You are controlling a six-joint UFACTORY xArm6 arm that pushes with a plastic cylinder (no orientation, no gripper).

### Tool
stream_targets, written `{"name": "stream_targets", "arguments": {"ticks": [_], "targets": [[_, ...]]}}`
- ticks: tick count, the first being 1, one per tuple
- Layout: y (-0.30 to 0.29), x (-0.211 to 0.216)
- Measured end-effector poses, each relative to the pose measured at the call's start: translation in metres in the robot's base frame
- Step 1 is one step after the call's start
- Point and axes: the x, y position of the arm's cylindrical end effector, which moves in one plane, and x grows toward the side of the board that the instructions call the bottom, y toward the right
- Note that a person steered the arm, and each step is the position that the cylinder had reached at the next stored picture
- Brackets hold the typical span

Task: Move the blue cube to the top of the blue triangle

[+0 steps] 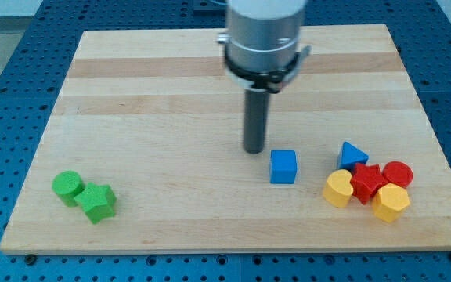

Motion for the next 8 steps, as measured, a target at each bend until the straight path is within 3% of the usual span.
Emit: {"name": "stream_targets", "arguments": {"ticks": [1, 2, 5, 8], "targets": [[-0.037, 0.015], [-0.024, 0.078], [0.060, 0.048], [0.077, 0.034]]}}
